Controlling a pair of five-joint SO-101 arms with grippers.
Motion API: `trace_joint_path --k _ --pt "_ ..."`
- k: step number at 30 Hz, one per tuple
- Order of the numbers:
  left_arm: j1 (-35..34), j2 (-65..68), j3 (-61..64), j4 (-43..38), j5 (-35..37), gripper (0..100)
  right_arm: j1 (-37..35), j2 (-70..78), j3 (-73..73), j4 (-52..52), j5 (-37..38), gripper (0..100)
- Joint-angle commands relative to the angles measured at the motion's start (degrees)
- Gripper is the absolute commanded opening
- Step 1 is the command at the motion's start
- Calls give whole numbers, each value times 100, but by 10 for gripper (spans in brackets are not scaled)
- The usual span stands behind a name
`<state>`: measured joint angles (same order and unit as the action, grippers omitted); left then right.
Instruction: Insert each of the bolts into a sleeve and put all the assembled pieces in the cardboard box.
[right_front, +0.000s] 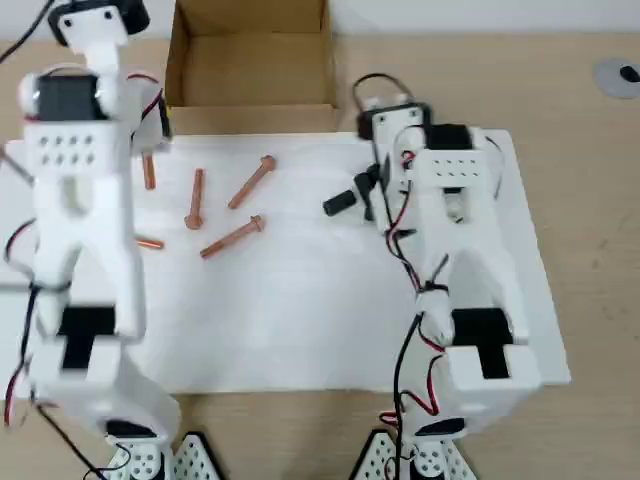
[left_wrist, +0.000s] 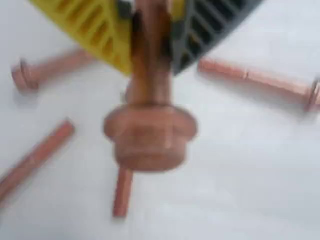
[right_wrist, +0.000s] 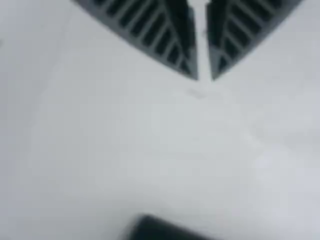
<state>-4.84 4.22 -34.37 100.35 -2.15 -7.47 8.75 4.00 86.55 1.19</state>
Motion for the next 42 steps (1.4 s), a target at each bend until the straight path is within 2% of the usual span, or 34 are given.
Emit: trace_joint_path --k 1,6,14,19,24,30,42 --pt "-9 -1569 1407 -88 62 12 -242 40 -382 -70 1248 9" --pt "-457 -3310 3270 -756 97 12 -268 57 -901 -325 3525 9" --pt "-1046 -6360 6101 -1908 -246 10 -453 207 -1033 -870 5020 9" --pt "-1240 -7890 7051 -2127 -352 9 -435 971 -1253 -967 5459 9" --pt "-1257 -8752 7534 -2127 -352 5 -347 1833 -1798 -888 5459 9" --pt "-1257 -8980 7798 -2127 -484 5 -286 2396 -2853 -132 5459 92" --pt "-1257 -8963 7798 -2268 -554 5 154 2993 -4127 1451 5653 97"
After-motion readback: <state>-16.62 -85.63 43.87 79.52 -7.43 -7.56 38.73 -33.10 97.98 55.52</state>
